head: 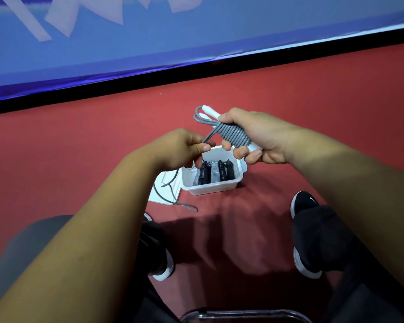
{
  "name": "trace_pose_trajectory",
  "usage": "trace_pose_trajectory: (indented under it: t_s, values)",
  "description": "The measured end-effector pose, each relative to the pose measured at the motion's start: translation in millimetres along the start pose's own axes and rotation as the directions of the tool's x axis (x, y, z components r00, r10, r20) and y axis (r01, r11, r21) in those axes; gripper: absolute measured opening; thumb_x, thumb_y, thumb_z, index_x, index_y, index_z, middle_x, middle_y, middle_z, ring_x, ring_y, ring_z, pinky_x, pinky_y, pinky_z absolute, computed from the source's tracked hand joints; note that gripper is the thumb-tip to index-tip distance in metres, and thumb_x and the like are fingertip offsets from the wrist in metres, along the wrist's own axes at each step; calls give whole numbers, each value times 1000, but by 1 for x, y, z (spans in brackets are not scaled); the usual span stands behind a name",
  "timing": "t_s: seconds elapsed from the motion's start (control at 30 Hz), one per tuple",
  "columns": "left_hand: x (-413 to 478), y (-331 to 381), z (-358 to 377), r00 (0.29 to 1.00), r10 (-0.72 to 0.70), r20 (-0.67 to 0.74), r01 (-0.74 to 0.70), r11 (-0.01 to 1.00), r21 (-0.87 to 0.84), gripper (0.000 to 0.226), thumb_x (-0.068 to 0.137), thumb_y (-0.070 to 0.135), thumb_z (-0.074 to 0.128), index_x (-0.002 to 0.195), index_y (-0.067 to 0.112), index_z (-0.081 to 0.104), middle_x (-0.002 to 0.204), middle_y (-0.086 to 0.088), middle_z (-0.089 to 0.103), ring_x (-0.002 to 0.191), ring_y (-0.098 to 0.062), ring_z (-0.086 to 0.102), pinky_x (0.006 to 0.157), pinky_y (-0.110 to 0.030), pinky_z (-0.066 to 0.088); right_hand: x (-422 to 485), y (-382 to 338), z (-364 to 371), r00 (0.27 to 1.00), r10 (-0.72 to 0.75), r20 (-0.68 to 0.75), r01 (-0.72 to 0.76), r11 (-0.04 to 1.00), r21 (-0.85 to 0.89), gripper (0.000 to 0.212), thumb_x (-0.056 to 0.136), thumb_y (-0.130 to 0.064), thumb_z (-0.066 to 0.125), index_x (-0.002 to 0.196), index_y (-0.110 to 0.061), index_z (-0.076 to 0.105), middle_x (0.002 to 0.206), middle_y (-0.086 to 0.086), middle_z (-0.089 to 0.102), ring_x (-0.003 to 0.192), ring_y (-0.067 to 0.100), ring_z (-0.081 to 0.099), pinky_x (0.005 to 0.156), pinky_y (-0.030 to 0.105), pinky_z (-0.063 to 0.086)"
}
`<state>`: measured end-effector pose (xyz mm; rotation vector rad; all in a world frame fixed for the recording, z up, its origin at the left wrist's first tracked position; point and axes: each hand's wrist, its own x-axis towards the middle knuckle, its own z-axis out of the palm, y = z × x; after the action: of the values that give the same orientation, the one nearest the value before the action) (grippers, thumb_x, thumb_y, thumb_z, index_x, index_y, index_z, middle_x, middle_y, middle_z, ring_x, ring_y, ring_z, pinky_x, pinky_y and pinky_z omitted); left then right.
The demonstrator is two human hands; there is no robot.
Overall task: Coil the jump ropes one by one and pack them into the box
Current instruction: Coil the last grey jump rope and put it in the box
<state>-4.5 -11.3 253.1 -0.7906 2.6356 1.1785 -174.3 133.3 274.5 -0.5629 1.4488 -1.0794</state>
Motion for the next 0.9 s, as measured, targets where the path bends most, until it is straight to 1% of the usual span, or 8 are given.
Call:
trace_pose_trajectory:
  t_s: [0.13,0.33,0.37,0.47,0.5,0.63,0.73,0.9]
  values:
    - [1,0,1,1000,16,-27,-17,999,-34,27,109,31,54,129,25,71,72,4,71,58,-7,55,59,-14,44,1,0,0,999,-10,-32,10,1000,-2,27,100,-39,56,101,-12,61,78,9,62,48,13,40,40,15,17]
    - [1,6,4,998,39,-59,-44,994,-98,23,109,27,54,119,25,75,74,-2,72,58,-6,54,57,-13,43,3,0,2,999,13,29,-16,993,114,30,98,-44,56,92,-15,56,74,3,55,49,11,34,42,18,10]
    - [1,7,5,998,31,-55,-37,995,-96,23,109,28,55,120,23,75,74,-1,73,59,-7,55,59,-16,46,3,0,2,999,10,32,-14,992,127,31,98,-47,57,93,-16,56,74,3,54,50,11,33,43,18,9]
    - [3,6,8,1000,14,-6,-15,996,-88,24,108,32,57,117,19,75,73,1,74,67,-11,59,75,-37,56,3,1,3,1000,2,21,-5,993,121,36,97,-53,65,99,-18,58,72,2,55,49,9,34,42,18,11]
    - [3,5,9,1000,10,10,-9,995,-104,23,108,32,57,116,20,75,73,1,74,68,-12,60,77,-38,56,2,1,3,1000,4,16,-6,993,119,34,98,-51,66,101,-18,58,72,2,56,49,9,34,41,17,12]
    - [1,6,10,1000,3,20,0,994,-108,21,108,30,57,97,31,75,77,-5,75,63,-10,58,70,-26,50,1,2,2,999,3,-35,0,997,74,26,100,-40,64,107,-16,63,76,5,60,48,12,39,39,14,17]
    - [0,5,11,1000,2,27,1,994,-113,19,108,31,56,105,31,75,83,-8,77,64,-9,58,71,-24,52,1,3,1,999,-11,-51,14,999,52,21,98,-35,63,106,-15,64,80,9,62,48,14,39,38,14,19]
    - [1,9,10,1000,8,-9,-9,983,-186,20,109,25,55,105,24,75,78,-8,73,65,-10,61,72,-29,54,4,2,3,999,-15,-45,19,994,105,21,96,-33,61,95,-12,61,78,8,61,47,14,38,36,15,18]
